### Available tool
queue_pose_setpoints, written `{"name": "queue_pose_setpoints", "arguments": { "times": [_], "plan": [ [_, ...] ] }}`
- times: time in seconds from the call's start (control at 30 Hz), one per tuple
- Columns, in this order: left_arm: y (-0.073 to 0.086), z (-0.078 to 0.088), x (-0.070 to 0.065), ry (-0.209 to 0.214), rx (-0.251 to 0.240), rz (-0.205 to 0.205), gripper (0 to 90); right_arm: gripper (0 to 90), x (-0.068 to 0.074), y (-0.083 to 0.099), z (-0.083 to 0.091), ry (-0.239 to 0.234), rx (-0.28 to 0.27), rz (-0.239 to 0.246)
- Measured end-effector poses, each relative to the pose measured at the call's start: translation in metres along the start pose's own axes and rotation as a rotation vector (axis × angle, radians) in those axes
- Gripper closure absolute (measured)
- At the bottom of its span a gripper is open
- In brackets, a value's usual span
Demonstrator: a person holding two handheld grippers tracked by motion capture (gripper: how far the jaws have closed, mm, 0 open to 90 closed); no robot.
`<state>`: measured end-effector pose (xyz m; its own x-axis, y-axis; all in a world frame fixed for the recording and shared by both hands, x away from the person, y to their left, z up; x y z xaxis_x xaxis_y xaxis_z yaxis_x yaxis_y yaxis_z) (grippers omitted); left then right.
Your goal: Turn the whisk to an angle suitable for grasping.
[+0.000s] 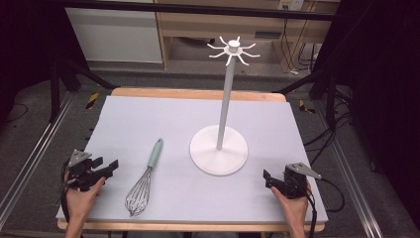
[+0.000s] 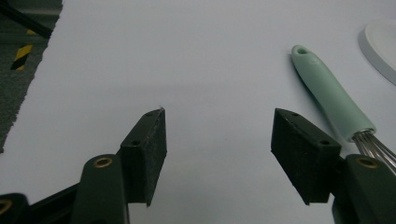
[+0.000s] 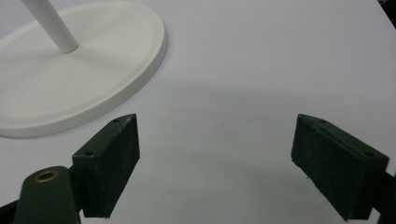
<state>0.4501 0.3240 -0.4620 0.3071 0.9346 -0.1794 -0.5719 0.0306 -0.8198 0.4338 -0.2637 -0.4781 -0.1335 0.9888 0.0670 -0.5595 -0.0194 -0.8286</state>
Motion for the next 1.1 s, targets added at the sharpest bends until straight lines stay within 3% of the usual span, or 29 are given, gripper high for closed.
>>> {"name": "queue_pose_setpoints", "arguments": {
  "times": [0.2, 0.5, 0.93, 1.1],
  "plan": [
    [-0.005, 0.003, -0.013, 0.045, 0.003, -0.023, 38.6, 16.1, -0.002, 0.001, 0.003, -0.001, -0.005, -0.008],
    [-0.015, 0.006, -0.031, 0.086, 0.008, -0.057, 38.8, 16.7, 0.002, 0.001, 0.003, 0.0, 0.002, 0.024],
    [-0.031, 0.001, -0.051, 0.111, 0.043, -0.123, 36.8, 17.9, 0.001, 0.0, 0.005, 0.001, 0.003, 0.029],
    [-0.04, 0.002, -0.055, 0.118, 0.038, -0.126, 34.9, 18.6, 0.001, 0.0, 0.006, -0.001, 0.001, 0.027]
  ]
}}
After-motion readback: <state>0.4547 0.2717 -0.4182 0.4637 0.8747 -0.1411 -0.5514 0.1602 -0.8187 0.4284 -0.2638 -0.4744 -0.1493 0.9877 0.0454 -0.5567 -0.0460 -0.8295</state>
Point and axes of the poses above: each handheld gripper's, and its own axes: z roughly backward along the jaws, y roughly out of its underside, x roughly to its left, the point moved 1 cm from there along -z, roughly forward along the jaws, and after that the axes turned 4 degrees about y, right-handed, at the moved point
